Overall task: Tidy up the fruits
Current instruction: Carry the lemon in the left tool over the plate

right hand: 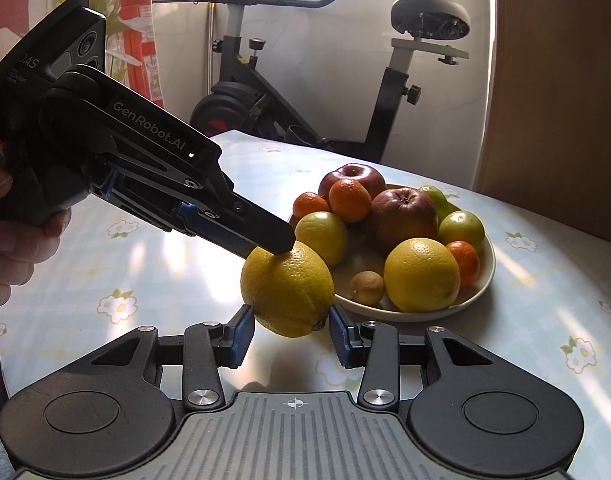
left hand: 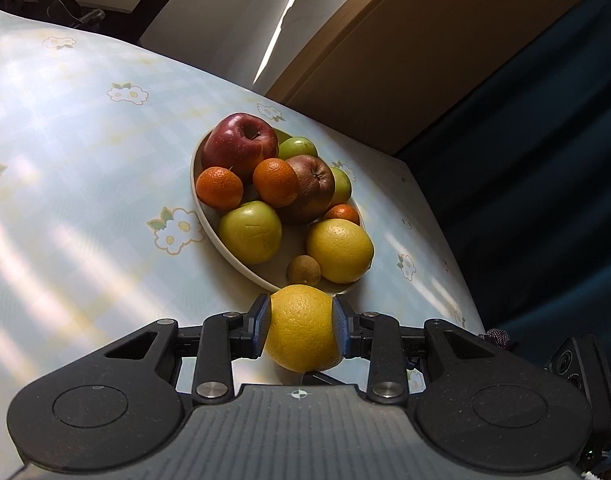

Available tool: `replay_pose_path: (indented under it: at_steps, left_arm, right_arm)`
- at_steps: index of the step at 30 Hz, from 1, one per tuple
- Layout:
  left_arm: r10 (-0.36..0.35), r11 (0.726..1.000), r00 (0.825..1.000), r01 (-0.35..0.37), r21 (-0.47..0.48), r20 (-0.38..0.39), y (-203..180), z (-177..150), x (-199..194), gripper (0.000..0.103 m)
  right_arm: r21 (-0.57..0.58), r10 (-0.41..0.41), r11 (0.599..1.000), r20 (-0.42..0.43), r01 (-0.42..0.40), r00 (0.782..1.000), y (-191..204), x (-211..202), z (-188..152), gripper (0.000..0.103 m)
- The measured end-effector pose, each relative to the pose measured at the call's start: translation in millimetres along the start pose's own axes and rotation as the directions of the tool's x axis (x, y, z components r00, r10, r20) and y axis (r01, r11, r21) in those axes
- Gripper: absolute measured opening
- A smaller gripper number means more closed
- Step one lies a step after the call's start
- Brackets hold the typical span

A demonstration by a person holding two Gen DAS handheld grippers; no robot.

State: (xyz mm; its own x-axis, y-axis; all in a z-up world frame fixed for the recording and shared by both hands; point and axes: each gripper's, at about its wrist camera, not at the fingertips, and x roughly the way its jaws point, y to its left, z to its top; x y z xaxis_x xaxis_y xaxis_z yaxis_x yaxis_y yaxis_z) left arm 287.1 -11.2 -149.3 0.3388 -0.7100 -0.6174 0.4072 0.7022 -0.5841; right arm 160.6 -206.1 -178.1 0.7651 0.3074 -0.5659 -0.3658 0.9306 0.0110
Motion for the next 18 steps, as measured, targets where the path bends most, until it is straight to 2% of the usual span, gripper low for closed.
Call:
replay_pose_path:
  at_steps: [4,13,18]
  left_arm:
    - [0.003,1.000,1.000,-0.003,-0.003,0.020,-1.7,11.0,4.3,0.035]
    - [0.019,1.000,0.999,-0.019,-0.002,0.026,-7.2,34.4,18.9,0.035]
    - [-0.003,0.999,1.000,0.004,-0.033,0.031,-4.8,42.4,23.1,0.033]
  right_arm:
    - [0.015,0.014,1.000,0.025,-0.014,1.000,-7.4,0.3,7.2,0.038]
    - [-0.029,-0.055,0.998,0.022,0.056,0.998,-17.4,12.5,23.4,0.038]
    - [-0.028,-0.099,0.995,0.036,0.100,0.994,-26.9,15.7,28.4,0.038]
